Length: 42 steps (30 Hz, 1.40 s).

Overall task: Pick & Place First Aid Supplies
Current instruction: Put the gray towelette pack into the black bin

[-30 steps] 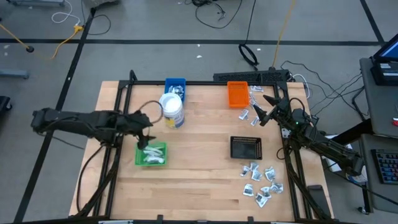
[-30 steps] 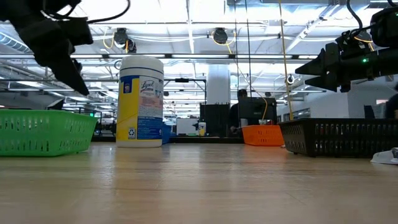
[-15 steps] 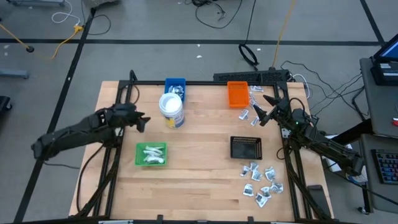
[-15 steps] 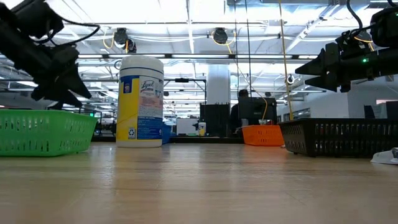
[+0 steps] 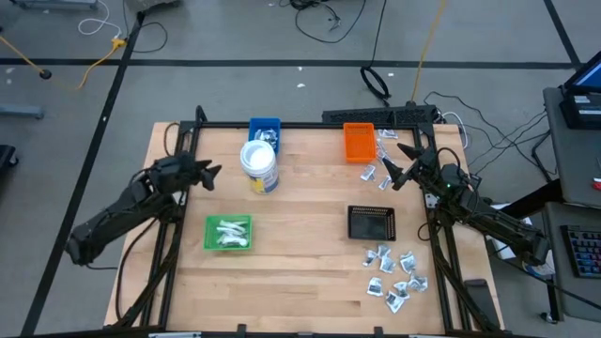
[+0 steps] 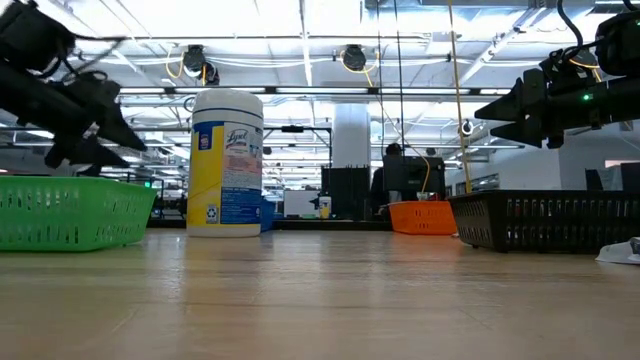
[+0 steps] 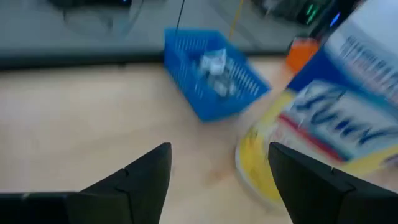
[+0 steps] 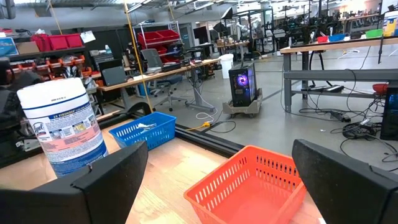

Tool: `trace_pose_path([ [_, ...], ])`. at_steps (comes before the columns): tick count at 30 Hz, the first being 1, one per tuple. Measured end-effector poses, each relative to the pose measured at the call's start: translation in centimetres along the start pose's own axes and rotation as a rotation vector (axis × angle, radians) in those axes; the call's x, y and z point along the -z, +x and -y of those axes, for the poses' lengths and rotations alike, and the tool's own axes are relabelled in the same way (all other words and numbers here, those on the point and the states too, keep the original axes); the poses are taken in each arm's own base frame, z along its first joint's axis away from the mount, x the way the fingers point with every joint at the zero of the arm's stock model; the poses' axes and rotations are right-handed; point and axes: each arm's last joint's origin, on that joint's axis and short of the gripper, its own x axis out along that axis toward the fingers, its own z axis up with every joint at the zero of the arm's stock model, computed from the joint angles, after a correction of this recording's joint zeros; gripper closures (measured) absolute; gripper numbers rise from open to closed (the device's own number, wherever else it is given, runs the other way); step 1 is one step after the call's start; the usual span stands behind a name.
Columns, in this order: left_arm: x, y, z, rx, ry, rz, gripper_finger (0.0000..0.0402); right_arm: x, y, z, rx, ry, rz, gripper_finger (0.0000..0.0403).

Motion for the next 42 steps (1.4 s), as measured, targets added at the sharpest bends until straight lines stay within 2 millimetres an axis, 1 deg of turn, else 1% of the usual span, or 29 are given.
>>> trace_pose_path([
  [3,-0.6,-0.3,0.0,0.009,0.044,0.084,0.0126,0.0,0.0,0.0,0.000,0.000,0.000,0.0009],
  [7,-1.0,-0.3,0.0,0.005,0.068,0.127,0.0132,0.0,0.0,0.0,0.000,0.000,0.000,0.0009],
  [11,-0.7,0.5,-0.3,0.002,0.069,0.186,0.0141,0.0,0.0,0.0,0.000,0.000,0.000,0.0009],
  [15,-1.3,0.8,-0.3,0.004,0.164,0.316,0.0148,0.0,0.0,0.0,0.000,0.000,0.000,0.0009],
  [22,-1.4,1.3,-0.7,-0.006,0.224,0.453,0.0137,0.0,0.0,0.0,0.000,0.000,0.000,0.0009],
  [26,-1.5,1.3,-0.9,-0.035,0.243,0.460,0.0128,0.0,0.0,0.0,0.000,0.000,0.000,0.0009],
  [33,-1.6,1.3,-1.0,-0.086,0.399,0.466,0.0120,0.0,0.0,0.0,0.000,0.000,0.000,0.0009],
  [39,-1.6,1.3,-1.0,-0.088,0.411,0.469,0.0128,0.0,0.0,0.0,0.000,0.000,0.000,0.0009],
  [42,-1.6,1.3,-1.0,-0.088,0.410,0.474,0.0125,0.0,0.0,0.0,0.000,0.000,0.000,0.0009],
])
